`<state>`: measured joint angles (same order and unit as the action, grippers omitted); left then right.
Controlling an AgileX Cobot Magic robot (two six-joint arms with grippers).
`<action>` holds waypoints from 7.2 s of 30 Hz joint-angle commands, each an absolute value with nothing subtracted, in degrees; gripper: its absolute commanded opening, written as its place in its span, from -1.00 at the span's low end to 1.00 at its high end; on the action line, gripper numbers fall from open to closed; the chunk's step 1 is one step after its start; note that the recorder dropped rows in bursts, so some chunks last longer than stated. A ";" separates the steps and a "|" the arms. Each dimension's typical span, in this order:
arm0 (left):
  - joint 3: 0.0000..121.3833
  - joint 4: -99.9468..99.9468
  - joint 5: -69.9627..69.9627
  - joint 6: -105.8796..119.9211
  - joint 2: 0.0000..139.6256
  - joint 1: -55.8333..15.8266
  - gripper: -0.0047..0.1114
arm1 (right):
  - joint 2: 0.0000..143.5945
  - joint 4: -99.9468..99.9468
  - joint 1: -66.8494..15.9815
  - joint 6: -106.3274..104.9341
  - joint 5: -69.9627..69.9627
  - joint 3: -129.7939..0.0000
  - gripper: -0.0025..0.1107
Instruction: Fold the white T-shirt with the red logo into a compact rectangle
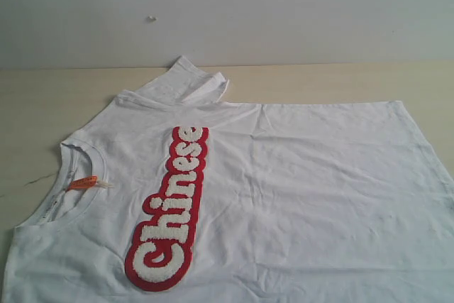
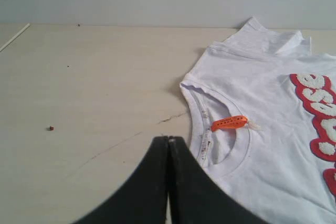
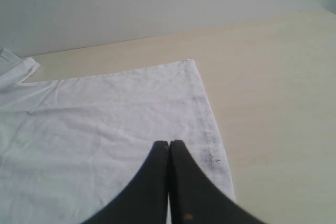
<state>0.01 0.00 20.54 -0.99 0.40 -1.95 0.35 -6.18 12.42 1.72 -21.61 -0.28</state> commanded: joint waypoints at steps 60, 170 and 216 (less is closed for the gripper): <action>0.00 0.85 17.72 1.75 0.00 -1.79 -0.92 | 0.00 -6.06 12.68 1.61 -20.58 0.00 -0.96; 55.80 -23.62 56.12 66.90 78.48 -18.96 -0.92 | 76.10 -15.37 -3.37 -78.21 -58.88 -52.60 -0.96; 55.48 -23.62 53.11 62.13 84.71 -18.96 0.68 | 76.77 -9.42 -4.32 -71.85 -57.99 -52.48 0.90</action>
<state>55.30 -24.13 52.34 62.62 84.19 -18.60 76.63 -9.28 -4.17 -71.35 -58.65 -52.06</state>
